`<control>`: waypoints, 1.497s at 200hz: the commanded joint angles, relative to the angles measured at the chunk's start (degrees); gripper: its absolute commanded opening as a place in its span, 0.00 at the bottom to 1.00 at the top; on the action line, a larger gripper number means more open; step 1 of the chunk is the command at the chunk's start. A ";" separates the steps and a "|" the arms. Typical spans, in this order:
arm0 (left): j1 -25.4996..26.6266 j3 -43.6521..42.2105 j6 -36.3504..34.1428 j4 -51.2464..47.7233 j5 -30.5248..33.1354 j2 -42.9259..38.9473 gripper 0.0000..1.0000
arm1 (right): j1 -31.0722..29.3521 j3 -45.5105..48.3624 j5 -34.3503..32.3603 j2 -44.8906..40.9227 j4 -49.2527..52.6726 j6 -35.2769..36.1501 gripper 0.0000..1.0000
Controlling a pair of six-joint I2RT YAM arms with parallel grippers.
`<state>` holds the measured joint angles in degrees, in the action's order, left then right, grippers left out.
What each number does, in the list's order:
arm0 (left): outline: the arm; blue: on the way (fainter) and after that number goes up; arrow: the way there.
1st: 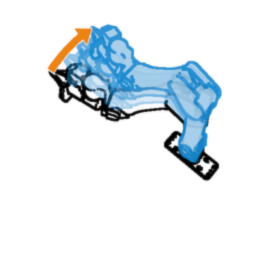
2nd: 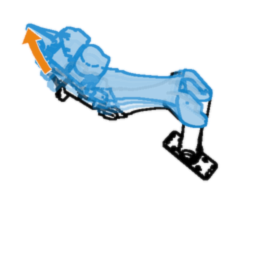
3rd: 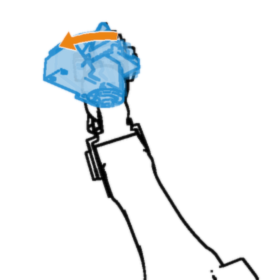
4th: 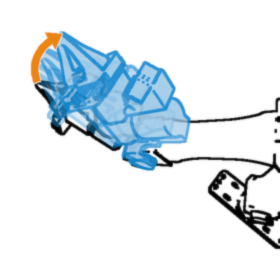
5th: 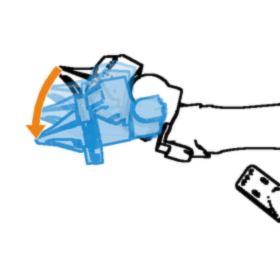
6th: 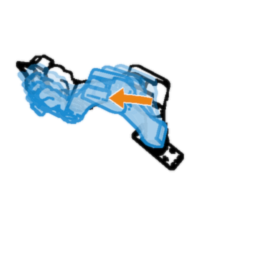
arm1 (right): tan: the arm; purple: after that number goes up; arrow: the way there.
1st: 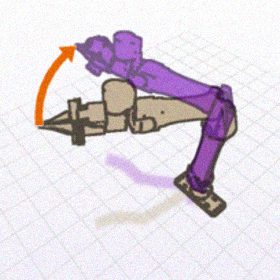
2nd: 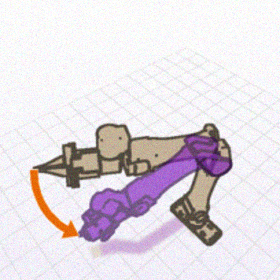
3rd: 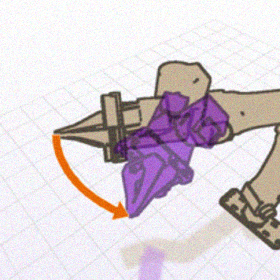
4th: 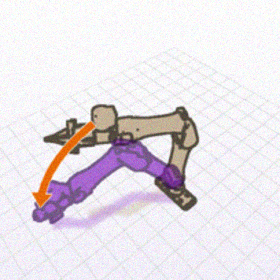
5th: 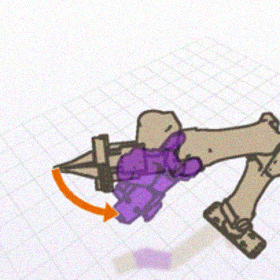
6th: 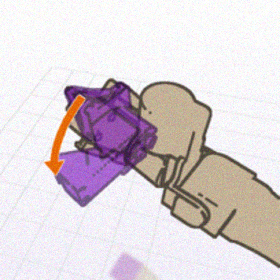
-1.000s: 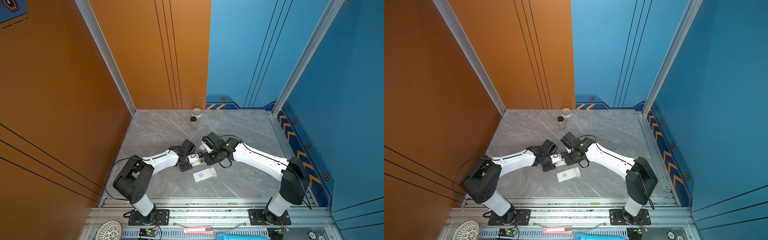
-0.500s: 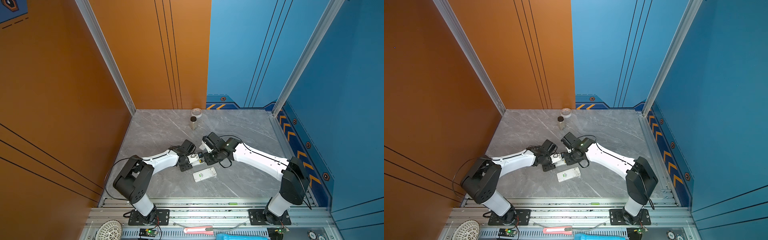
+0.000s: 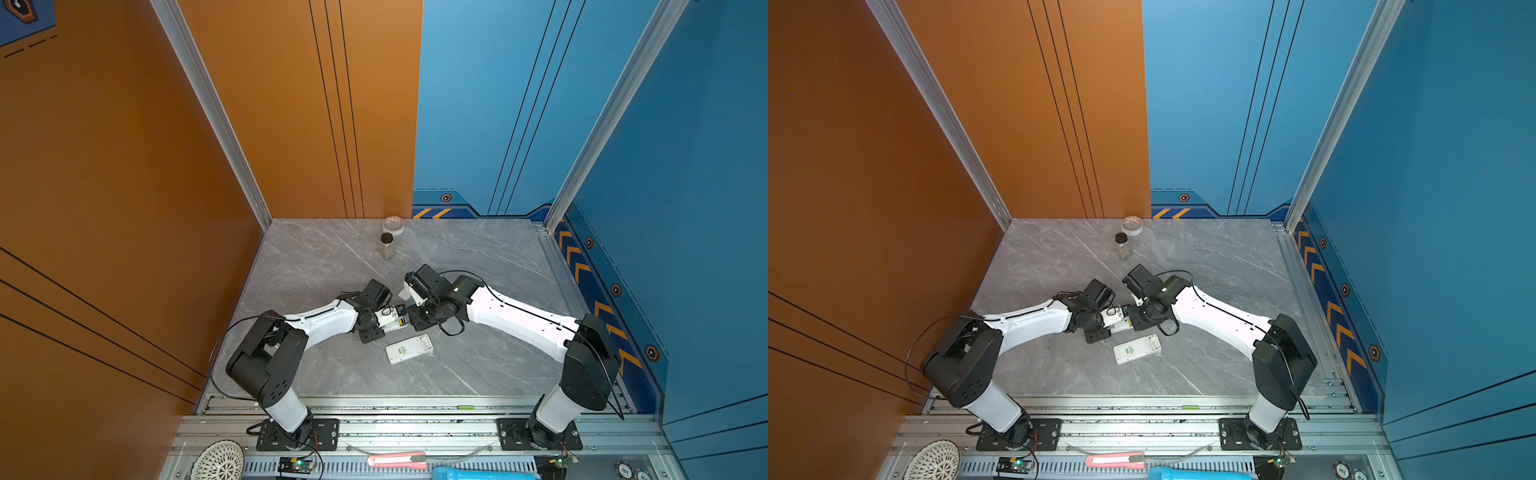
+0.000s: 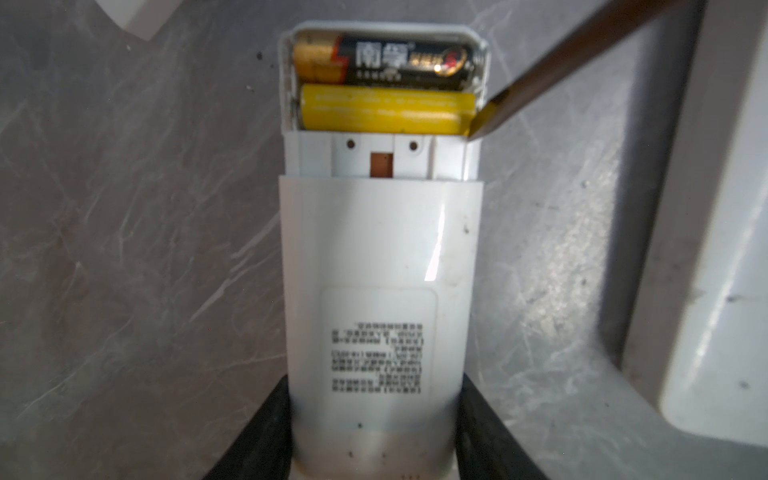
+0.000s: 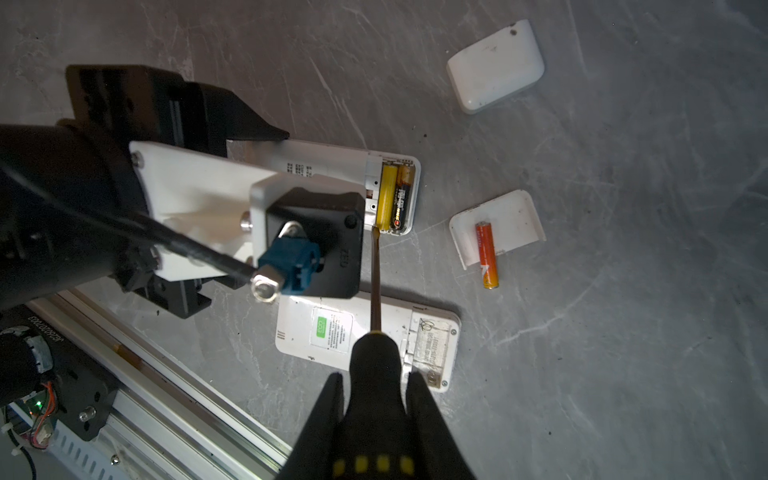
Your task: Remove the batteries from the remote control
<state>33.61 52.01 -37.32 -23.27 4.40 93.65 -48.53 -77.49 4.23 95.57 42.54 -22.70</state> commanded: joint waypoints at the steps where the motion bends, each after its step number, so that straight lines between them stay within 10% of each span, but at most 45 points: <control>1: 0.33 -0.08 -0.91 -0.55 2.33 -0.09 0.26 | 0.98 1.46 -2.37 -1.79 3.24 0.90 0.00; 105: 0.85 -0.41 -0.25 -0.49 2.75 -0.31 0.26 | 0.55 -1.31 -1.50 -3.11 1.10 0.46 0.00; 204: 1.02 -0.22 5.17 -2.66 2.97 0.05 0.22 | -10.26 3.20 -22.97 -8.40 -4.70 -1.65 0.00; 299: 1.38 -2.67 7.20 -1.17 3.83 -0.83 0.20 | -14.47 8.18 -24.11 -7.80 -6.56 -9.09 0.00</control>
<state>34.37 51.37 -31.24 -23.18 6.74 93.23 -62.48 -70.28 -17.28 87.74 37.85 -29.02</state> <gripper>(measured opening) 0.557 0.252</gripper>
